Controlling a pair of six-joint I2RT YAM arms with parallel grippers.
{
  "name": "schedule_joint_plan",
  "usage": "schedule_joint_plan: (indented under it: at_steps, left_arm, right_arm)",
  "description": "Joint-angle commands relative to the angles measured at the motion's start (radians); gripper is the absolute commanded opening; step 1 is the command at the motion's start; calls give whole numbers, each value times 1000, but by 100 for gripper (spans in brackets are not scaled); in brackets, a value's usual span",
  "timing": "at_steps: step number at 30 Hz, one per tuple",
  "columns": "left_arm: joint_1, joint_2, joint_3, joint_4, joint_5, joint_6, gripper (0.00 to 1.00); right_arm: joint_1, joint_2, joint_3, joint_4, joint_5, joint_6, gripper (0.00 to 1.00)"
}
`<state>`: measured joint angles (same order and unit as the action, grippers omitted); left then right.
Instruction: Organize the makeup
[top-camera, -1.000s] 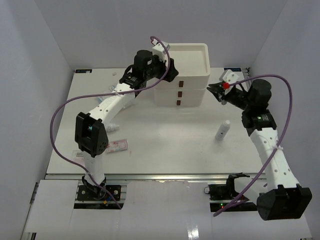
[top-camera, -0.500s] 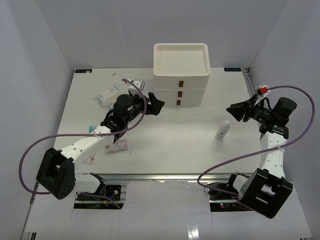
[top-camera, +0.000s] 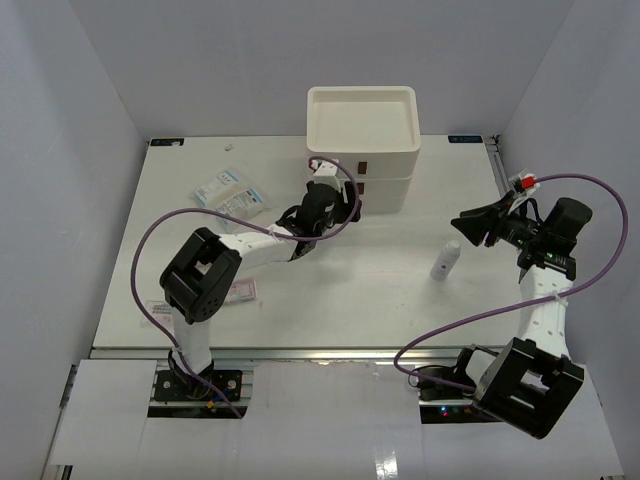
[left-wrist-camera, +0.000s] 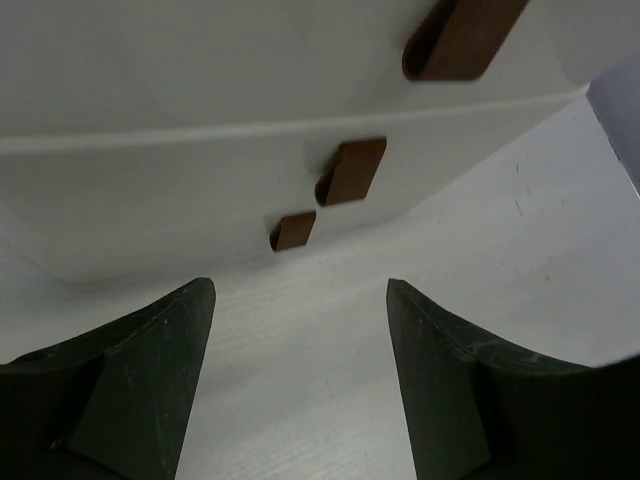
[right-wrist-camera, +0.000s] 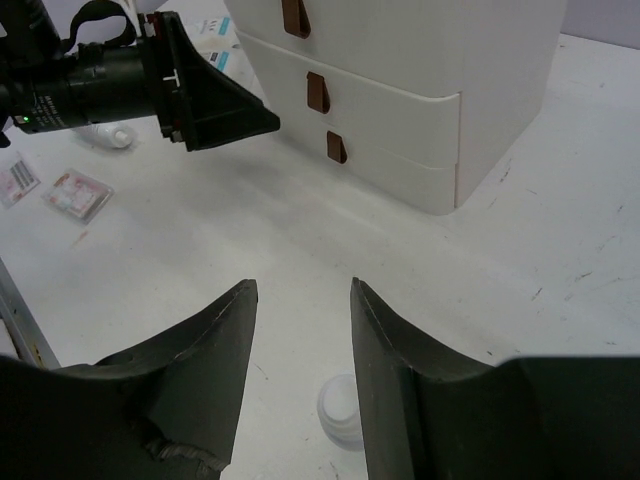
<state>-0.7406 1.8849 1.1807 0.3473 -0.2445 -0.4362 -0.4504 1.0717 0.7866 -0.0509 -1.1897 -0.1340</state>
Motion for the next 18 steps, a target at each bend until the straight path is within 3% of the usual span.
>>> schedule_joint_plan:
  at_steps: [1,12,18]
  left_arm:
    - [-16,65,141,35,-136,-25,78]
    - [-33,190,319,-26,-212,-40,68]
    - [-50,228,382,-67,-281,-56,55]
  right_arm:
    - [-20,-16,-20,26,-43,13,49]
    - [-33,-17,-23,28,-58,17,49]
    - [-39,-21,-26,28,-64,22,49]
